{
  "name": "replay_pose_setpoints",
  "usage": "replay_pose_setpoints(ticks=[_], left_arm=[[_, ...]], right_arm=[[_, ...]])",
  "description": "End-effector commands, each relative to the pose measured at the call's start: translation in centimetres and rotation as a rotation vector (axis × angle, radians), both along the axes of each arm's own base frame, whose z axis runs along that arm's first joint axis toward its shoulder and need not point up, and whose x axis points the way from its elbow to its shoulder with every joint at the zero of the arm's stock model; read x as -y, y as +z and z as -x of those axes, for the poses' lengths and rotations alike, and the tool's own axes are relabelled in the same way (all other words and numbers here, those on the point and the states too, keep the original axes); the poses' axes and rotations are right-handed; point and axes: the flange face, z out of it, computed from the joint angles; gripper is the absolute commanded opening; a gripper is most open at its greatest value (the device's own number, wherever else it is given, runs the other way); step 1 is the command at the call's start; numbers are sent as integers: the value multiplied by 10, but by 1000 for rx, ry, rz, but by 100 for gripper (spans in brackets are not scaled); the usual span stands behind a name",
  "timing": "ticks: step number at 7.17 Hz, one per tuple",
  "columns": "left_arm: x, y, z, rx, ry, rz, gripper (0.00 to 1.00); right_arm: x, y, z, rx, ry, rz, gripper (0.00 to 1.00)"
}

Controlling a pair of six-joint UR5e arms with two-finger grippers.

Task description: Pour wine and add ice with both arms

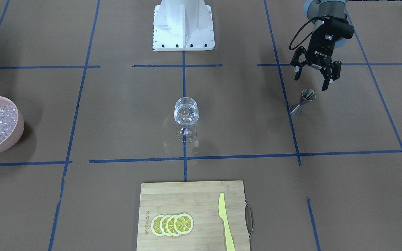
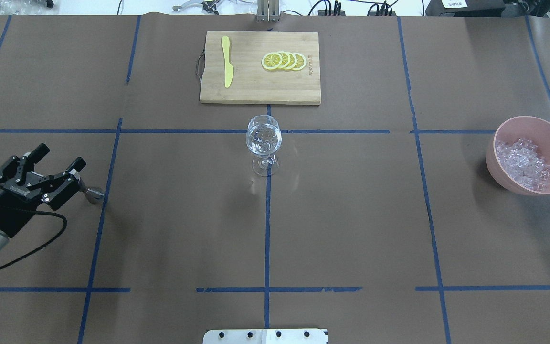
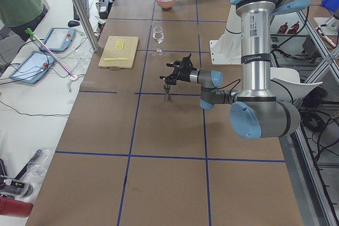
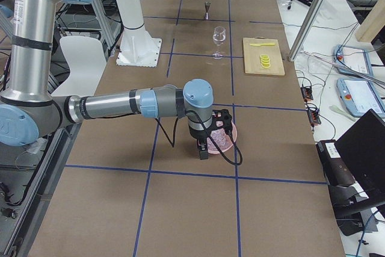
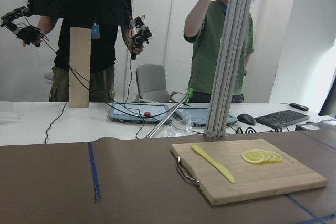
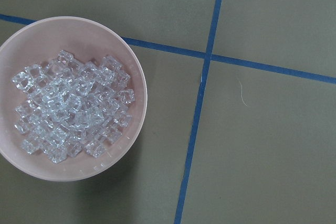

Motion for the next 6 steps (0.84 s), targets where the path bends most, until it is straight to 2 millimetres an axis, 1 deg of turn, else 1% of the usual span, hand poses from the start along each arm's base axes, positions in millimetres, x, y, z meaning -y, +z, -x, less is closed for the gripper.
replay_pose_setpoints(ticks=[1,2,3,4,5,6], left_arm=[[57,27,70,315,168,-21,100],[89,41,121,482,261,17,100],[114,53,189,582,328,76,100],[125,67,258,659,359,129,100],[128,78,296,709,337,190,100],[128,93,319,779,341,236,100]], right_arm=[[1,-9,1,3,7,-9,100],[1,-20,1,16,49,10,100],[0,-37,6,41,87,22,100],[-1,-57,19,57,120,49,100],[-1,-73,37,69,141,68,100],[0,-81,54,100,184,51,100]])
